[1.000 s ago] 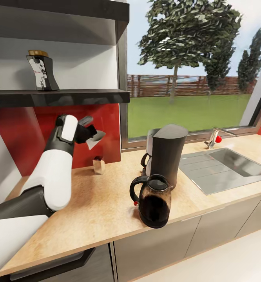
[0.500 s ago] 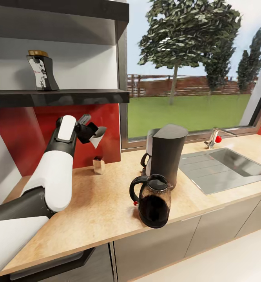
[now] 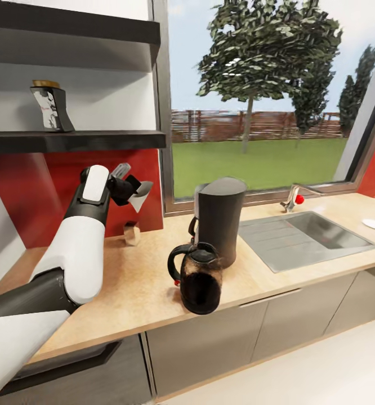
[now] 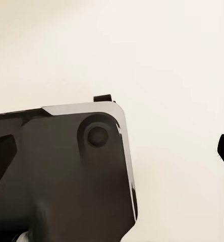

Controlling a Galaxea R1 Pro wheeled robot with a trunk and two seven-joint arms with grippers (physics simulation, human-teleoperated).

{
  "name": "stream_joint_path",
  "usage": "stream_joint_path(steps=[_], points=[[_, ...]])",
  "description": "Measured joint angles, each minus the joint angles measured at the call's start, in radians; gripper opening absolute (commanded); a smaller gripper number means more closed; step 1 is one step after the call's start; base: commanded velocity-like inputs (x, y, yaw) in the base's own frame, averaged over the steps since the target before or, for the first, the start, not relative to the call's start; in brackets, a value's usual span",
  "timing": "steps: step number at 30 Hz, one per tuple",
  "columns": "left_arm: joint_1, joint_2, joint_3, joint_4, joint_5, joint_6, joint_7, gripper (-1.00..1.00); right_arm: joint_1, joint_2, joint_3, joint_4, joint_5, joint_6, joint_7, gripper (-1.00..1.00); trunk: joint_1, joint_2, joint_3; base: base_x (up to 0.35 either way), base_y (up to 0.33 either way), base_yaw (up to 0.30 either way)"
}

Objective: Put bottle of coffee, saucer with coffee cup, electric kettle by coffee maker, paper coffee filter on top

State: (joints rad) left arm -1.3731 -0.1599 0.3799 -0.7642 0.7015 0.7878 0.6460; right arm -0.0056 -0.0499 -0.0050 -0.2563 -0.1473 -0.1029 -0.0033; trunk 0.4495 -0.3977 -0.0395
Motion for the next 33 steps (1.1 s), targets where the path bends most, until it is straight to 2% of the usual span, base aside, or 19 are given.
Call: stream_joint_path(steps=[9, 25, 28, 31, 33], points=[[-0.003, 0.001, -0.001, 0.0, 0.003, 0.0, 0.0, -1.0, 0.0, 0.001, 0.0, 0.0, 0.0, 0.0, 0.0, 1.0, 0.0, 0.0, 0.014, 0.044, -0.221, 0.0], [-0.009, 0.001, -0.002, 0.0, 0.006, 0.0, -0.029, -1.0, 0.0, 0.001, 0.001, 0.0, 0.0, 0.0, 0.0, 1.0, 0.0, -0.002, 0.036, 0.009, -0.01, 0.0], [-0.013, 0.001, -0.003, 0.0, 0.026, 0.0, -0.03, -1.0, 0.0, 0.001, 0.001, 0.0, 0.0, 0.0, 0.0, 1.0, 0.0, -0.002, 0.038, 0.0, 0.0, 0.0], [-0.011, 0.001, -0.002, 0.0, 0.067, -0.001, -0.031, -1.0, 0.0, 0.001, 0.0, 0.0, 0.0, 0.0, 0.0, 1.0, 0.0, -0.002, 0.039, 0.0, 0.0, 0.0], [-0.011, 0.002, -0.003, 0.0, 0.082, -0.001, -0.031, -1.0, 0.0, 0.001, 0.0, 0.001, 0.0, 0.0, 0.0, 1.0, 0.0, -0.002, 0.039, 0.0, 0.0, 0.0]])
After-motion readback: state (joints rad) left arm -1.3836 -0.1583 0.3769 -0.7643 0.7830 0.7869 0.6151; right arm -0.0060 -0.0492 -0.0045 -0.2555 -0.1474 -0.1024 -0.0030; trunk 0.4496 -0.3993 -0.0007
